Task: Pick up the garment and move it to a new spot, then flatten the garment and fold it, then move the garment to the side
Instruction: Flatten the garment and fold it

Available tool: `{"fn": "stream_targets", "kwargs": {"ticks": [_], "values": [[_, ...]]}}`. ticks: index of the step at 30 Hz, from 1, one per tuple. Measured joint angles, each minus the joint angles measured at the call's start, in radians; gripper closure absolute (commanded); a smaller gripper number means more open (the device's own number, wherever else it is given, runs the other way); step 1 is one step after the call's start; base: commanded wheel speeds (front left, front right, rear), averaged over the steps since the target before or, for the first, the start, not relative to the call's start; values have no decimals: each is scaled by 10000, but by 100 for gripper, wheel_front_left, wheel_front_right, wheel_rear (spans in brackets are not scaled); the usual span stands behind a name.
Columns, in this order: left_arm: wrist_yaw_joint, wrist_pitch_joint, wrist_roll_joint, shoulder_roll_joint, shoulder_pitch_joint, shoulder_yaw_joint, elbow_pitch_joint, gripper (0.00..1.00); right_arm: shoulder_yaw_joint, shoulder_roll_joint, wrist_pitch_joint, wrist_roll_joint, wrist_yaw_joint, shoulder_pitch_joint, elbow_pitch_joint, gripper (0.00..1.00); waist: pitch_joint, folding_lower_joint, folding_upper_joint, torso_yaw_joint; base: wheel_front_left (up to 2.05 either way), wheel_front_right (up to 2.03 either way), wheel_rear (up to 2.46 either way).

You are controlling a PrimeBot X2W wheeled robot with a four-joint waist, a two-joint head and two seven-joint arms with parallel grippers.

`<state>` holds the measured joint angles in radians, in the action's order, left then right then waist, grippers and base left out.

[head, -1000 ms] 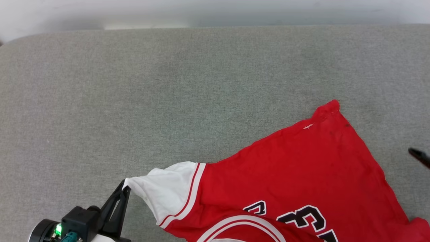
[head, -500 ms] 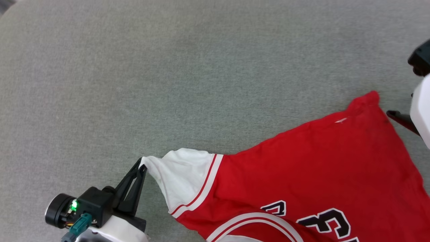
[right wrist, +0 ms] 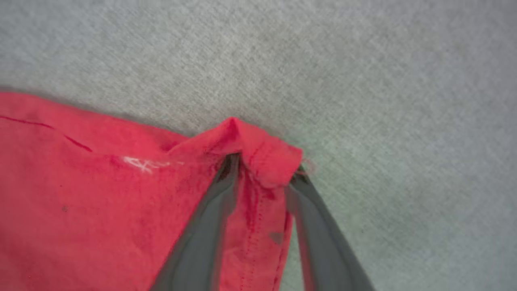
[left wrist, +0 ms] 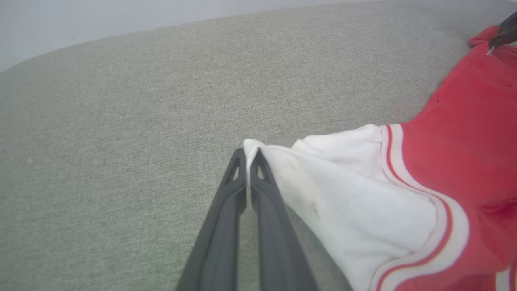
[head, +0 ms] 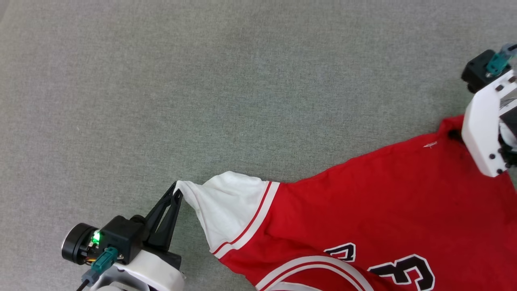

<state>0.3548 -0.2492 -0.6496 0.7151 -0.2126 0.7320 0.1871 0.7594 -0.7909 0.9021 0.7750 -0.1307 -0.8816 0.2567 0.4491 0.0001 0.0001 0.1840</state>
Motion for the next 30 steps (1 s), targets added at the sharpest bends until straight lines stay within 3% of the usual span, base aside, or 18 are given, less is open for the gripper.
{"fn": "stream_targets", "kwargs": {"ticks": [10, 19, 23, 30], "values": [[-27, -6, -73, 128, -247, -307, -236, 100, 681, 10, -2437, 261, -4, -435, -35, 100, -1103, 0, 0, -404, 0, 0, 0], [-318, 403, 46, 324, -2083, -876, -176, 100, 431, 171, -4420, -58, -4, -1461, -31, 100, -1878, -1, 0, -1106, 0, 0, 0], [-696, 757, 138, 328, -3532, -1150, -226, 100, -169, 616, -5162, -351, -4, -1935, 222, 100, -1793, -1, 0, -1367, 0, 0, 0], [-1764, 1524, 330, 244, -6732, -1488, -928, 100, -1360, 1453, -5908, -1438, -4, -3280, 773, 100, -1122, 0, 0, -1627, 0, 0, 0]]}}
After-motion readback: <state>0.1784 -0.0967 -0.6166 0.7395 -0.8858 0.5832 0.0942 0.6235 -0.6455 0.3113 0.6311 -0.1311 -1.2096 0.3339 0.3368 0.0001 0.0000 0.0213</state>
